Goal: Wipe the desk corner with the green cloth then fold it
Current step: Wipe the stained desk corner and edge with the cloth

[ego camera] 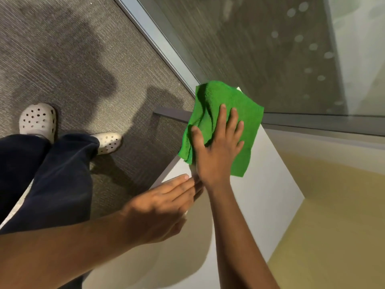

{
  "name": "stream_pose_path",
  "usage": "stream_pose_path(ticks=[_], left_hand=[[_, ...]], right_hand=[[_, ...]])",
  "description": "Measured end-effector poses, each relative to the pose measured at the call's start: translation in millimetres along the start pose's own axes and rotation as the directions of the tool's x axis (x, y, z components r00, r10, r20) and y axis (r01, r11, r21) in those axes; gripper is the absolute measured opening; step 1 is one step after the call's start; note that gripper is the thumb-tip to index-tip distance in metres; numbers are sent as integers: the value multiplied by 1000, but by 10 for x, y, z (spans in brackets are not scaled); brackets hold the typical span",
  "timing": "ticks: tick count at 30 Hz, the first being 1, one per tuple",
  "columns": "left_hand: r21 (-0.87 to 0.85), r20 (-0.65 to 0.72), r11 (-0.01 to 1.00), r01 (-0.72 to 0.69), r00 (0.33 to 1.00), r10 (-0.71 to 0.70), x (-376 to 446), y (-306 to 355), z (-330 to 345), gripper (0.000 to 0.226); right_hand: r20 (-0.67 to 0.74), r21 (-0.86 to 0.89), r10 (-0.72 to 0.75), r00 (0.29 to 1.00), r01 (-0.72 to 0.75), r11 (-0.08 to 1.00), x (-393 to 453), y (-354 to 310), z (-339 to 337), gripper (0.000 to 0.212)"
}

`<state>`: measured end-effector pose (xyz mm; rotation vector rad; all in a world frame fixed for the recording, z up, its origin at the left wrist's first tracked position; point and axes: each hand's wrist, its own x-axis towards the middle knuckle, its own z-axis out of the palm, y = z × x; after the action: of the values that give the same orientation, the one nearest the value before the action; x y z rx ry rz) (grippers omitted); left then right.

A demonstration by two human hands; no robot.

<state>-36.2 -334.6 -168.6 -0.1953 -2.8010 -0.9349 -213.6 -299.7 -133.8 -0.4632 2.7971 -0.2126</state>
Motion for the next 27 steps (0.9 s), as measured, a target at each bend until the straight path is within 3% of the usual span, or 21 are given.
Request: stream_pose_path(ticks=[3, 8, 15, 18, 23, 27], left_hand=[[-19, 5, 1000, 0, 1000, 0, 6, -24, -5, 68], [-22, 30, 1000, -21, 999, 22, -44, -59, 18, 77], [11, 71, 998, -57, 996, 56, -7, -84, -79, 76], [-51, 51, 997, -52, 997, 55, -21, -88, -123, 69], [-61, 48, 998, -27, 998, 30, -33, -61, -97, 66], [-83, 177, 996, -42, 983, 56, -19, -69, -200, 70]], right_hand=[[-16, -71, -23, 1000, 22, 997, 445, -146, -82, 72], [-113, 13, 145, 983, -144, 989, 1024, -286, -140, 43], [-242, 155, 135, 961, -99, 983, 1071, -21, -218, 46], [-284, 92, 86, 955, -62, 994, 947, 76, -160, 52], [-165, -31, 5, 986, -11, 999, 612, 201, -41, 59], [-92, -40, 2, 996, -5, 999, 165, 207, 20, 59]])
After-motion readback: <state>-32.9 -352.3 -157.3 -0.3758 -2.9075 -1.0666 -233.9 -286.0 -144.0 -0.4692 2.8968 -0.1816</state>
